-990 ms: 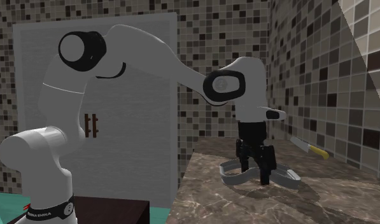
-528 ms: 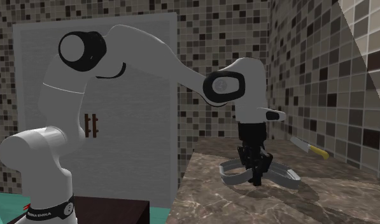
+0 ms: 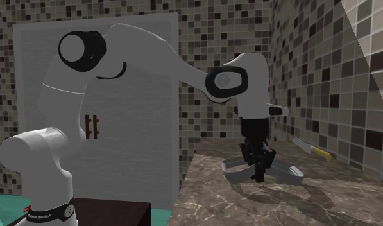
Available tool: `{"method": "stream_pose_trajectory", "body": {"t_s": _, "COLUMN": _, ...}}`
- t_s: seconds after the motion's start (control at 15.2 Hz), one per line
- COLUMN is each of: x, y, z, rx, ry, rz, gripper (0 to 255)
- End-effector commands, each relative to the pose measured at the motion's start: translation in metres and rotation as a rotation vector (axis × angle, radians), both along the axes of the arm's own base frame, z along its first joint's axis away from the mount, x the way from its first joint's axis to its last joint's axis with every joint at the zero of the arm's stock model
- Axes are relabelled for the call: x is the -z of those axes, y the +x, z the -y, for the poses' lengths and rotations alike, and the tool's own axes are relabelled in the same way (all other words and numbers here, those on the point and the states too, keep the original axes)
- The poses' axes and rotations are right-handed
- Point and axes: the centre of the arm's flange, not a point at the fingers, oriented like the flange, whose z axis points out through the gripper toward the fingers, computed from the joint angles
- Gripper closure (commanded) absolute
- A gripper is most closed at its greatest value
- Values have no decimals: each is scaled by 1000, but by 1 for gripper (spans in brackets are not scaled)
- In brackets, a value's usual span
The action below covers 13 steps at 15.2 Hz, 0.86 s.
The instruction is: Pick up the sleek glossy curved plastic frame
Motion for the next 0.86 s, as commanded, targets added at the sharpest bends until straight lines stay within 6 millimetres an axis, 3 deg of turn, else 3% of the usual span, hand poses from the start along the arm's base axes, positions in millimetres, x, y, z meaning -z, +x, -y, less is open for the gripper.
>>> {"method": "stream_pose_trajectory", "body": {"t_s": 0.0, "x": -10, "y": -1, "z": 0, "rx": 0, "ry": 0, "rz": 0, "gripper": 255}}
{"method": "stream_pose_trajectory", "body": {"t_s": 0.66, "x": -63, "y": -1, "z": 0, "rx": 0, "ry": 0, "rz": 0, "gripper": 255}}
{"method": "stream_pose_trajectory", "body": {"t_s": 0.79, "x": -64, "y": -1, "z": 0, "rx": 0, "ry": 0, "rz": 0, "gripper": 255}}
